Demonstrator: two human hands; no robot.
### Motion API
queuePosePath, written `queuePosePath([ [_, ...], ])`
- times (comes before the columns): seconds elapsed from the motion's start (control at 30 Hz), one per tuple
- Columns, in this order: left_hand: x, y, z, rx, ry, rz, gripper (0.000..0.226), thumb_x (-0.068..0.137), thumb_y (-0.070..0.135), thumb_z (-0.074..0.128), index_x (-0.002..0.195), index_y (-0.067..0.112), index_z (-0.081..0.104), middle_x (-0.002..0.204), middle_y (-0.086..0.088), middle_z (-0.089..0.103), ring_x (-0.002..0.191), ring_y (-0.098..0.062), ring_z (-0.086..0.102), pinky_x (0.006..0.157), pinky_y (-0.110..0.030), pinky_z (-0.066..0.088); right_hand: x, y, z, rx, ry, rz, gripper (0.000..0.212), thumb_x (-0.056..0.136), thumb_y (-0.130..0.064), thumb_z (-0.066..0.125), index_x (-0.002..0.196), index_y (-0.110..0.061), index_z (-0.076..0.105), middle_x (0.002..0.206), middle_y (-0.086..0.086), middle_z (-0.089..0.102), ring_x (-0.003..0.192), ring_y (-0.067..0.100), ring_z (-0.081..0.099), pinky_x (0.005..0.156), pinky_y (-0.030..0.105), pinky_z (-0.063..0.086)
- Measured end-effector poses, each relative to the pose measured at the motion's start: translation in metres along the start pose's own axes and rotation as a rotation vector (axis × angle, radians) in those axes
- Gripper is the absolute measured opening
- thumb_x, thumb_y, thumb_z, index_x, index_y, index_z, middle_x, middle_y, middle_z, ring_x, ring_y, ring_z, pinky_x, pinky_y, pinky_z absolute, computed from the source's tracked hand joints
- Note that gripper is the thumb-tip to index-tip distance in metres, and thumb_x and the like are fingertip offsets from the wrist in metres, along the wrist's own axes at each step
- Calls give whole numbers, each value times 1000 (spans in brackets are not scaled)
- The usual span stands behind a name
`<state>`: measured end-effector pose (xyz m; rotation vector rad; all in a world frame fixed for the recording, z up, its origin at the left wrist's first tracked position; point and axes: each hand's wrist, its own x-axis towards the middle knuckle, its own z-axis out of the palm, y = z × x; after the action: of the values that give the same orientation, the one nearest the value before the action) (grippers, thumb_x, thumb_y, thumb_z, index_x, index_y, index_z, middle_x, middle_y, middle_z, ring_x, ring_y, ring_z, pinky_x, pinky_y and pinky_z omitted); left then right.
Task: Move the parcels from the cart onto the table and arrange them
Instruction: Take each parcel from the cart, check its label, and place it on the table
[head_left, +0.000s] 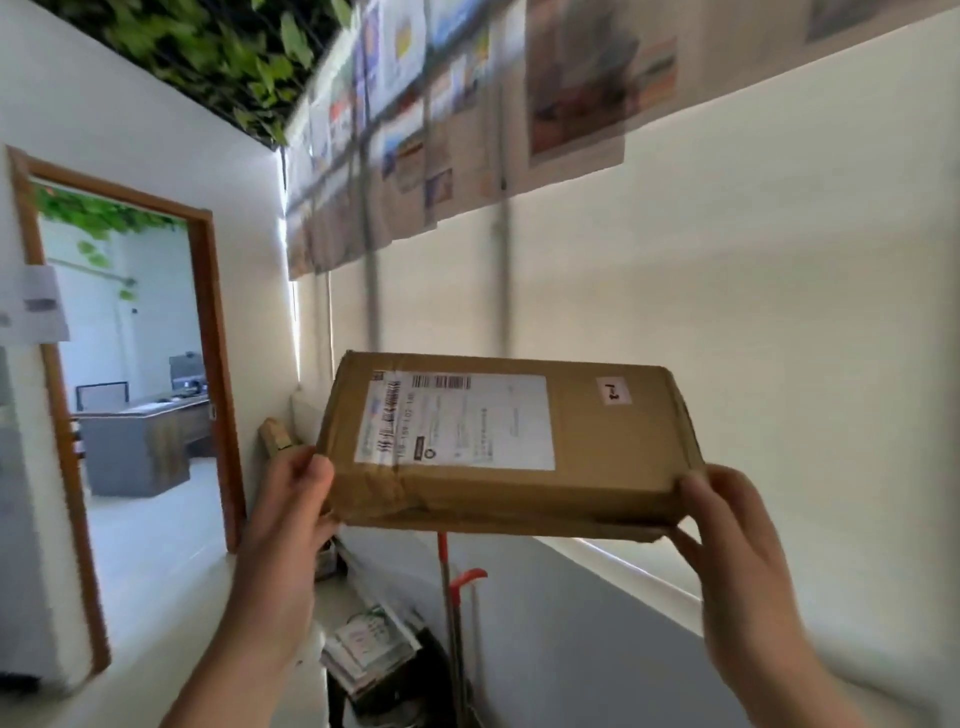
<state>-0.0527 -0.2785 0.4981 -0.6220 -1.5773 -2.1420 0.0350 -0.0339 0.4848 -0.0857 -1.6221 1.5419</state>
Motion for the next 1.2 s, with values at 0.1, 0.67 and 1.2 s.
queuePosePath([
  [0.1,-5,5,-8,51,-26,4,15,78,44,49,79,39,63,95,7,70,97,-14,63,95,-43,43,-11,-8,-2,54,-2,8,19,75,-47,47,81,-34,59,85,-10,62,96,18,58,97,48,44],
  [0.67,-16,25,-143,59,-213,120,41,87,6,46,113,37,53,111,12,66,110,-4,60,88,-24,49,-109,-23,79,79,-60,-226,32,85,9,50,100,-19,51,87,-24,65,90,-2,61,77,14,49],
  [1.2,-18,4,-196,256,-271,69,47,79,2,68,116,27,55,116,1,65,108,-16,63,86,-30,54,-135,-16,97,-368,-2,-254,51,78,17,54,113,-19,62,94,-21,69,90,-6,65,81,17,51],
])
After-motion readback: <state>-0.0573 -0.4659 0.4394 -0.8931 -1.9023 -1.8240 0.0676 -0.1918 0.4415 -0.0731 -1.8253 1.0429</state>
